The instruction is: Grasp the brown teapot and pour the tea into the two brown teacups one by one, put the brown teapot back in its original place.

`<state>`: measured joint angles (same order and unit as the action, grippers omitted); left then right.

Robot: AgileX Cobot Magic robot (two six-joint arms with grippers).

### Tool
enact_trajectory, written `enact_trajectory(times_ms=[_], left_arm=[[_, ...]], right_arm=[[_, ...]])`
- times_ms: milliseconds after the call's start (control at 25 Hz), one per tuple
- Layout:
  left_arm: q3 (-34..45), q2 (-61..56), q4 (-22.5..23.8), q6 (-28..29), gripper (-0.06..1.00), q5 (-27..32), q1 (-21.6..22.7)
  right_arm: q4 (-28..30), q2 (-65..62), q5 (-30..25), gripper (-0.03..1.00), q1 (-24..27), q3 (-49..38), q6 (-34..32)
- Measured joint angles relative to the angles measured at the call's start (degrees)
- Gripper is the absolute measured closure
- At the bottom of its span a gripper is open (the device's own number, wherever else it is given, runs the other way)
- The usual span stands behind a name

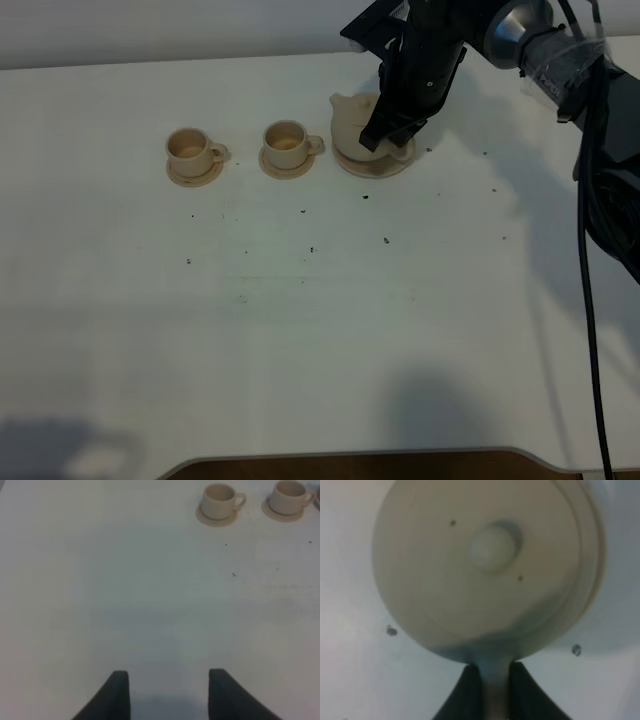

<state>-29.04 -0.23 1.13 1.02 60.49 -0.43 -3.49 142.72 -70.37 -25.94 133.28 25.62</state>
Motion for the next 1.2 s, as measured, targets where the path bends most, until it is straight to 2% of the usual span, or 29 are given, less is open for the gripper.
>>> enact_trajectory(times_ms=[280,600,960,1200], left_arm=[[0.00,0.00,0.00,0.00,0.58,0.00,0.00],[0.00,0.00,0.00,0.00,0.58,0.00,0.00],[0.00,0.00,0.00,0.00,0.58,0.00,0.00],[0.00,0.00,0.00,0.00,0.58,0.00,0.00]], right_arm=[[-0.01,-0.82,-0.04,0.84,0.00,0.00,0.15],[0.89,-3.62,-0.18,0.84,-1.99,0.17,4.66],[11.00,-3.79,-0.17,0.84,-8.62,1.61,9.83],[15.33,-3.79,-0.17,0.84,-9.32,1.61,11.69]])
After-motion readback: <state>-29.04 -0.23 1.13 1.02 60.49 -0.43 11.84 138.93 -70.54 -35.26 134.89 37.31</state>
